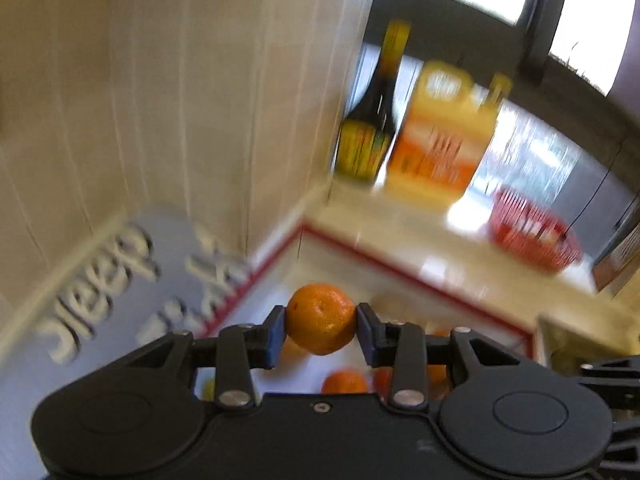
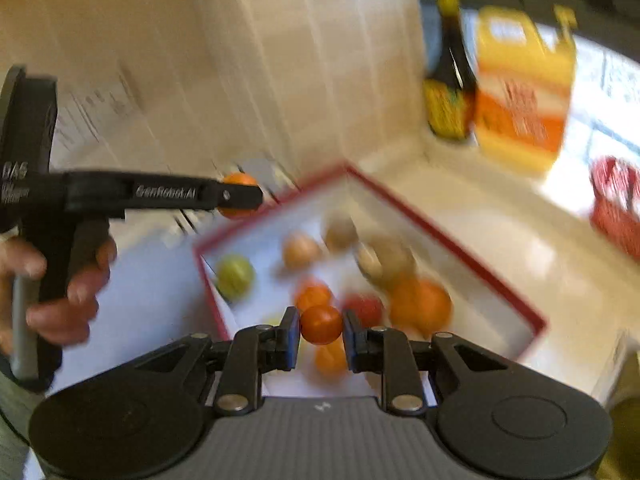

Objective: Organize fruits
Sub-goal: 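Carry the mandarin and small tomato into the red box and open both tools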

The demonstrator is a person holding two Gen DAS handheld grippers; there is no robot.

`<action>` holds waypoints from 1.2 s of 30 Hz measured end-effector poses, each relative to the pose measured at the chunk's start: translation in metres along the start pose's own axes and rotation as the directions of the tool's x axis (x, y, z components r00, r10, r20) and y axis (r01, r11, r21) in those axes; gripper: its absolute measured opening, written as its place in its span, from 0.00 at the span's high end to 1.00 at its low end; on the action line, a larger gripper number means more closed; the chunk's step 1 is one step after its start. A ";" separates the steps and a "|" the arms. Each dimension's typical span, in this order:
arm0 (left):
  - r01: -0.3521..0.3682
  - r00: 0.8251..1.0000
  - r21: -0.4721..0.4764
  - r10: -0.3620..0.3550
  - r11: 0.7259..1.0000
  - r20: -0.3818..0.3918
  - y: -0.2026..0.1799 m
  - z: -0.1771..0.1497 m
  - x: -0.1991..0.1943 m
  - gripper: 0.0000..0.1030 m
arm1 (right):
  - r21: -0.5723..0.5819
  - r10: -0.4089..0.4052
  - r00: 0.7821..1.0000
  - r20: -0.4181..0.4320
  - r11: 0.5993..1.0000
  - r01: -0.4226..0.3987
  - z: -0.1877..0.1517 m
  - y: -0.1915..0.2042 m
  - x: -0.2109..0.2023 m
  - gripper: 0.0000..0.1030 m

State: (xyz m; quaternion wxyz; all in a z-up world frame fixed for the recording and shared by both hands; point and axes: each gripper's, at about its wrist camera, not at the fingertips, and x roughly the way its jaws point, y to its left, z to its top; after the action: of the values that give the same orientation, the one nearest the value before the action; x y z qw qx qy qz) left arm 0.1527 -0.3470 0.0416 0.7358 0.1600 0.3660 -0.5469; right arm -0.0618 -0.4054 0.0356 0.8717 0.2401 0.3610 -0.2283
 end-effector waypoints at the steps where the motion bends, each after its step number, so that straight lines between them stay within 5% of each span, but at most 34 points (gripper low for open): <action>1: 0.004 0.999 -0.011 -0.004 1.000 -0.032 0.003 -0.005 0.012 0.57 | 0.010 0.004 0.999 -0.033 1.000 -0.004 -0.005 -0.004 0.006 0.76; 7: 0.005 0.992 -0.013 -0.006 1.000 -0.129 0.012 -0.023 0.051 0.57 | 0.052 0.020 0.982 -0.189 0.999 -0.010 -0.030 -0.006 0.048 0.76; 15: 0.001 0.988 -0.004 -0.002 1.000 -0.153 0.017 -0.030 0.065 0.56 | -0.027 -0.082 0.965 -0.249 0.997 0.078 -0.034 0.007 0.071 0.76; 22: -0.015 0.992 0.042 0.020 0.999 -0.125 0.018 -0.035 0.058 0.54 | -0.037 -0.105 0.958 -0.266 0.994 0.099 -0.036 0.009 0.077 0.76; 27: -0.001 0.993 0.054 0.008 0.999 -0.122 0.012 -0.035 0.050 0.27 | -0.029 -0.107 0.959 -0.261 0.994 0.103 -0.034 0.010 0.077 0.71; 29: -0.011 0.993 0.057 0.017 0.998 -0.113 0.008 -0.036 0.043 0.26 | -0.022 -0.103 0.962 -0.254 0.995 0.101 -0.034 0.010 0.071 0.70; 36: -0.088 0.996 0.051 0.089 0.995 -0.003 -0.009 -0.048 -0.032 0.23 | 0.037 -0.082 0.984 -0.157 0.995 0.089 -0.031 0.022 0.024 0.64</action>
State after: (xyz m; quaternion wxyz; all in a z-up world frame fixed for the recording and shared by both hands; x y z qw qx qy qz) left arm 0.1228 -0.2973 0.0334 0.7541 0.1959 0.3464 -0.5225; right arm -0.0497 -0.3754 0.0041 0.8249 0.2604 0.4327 -0.2539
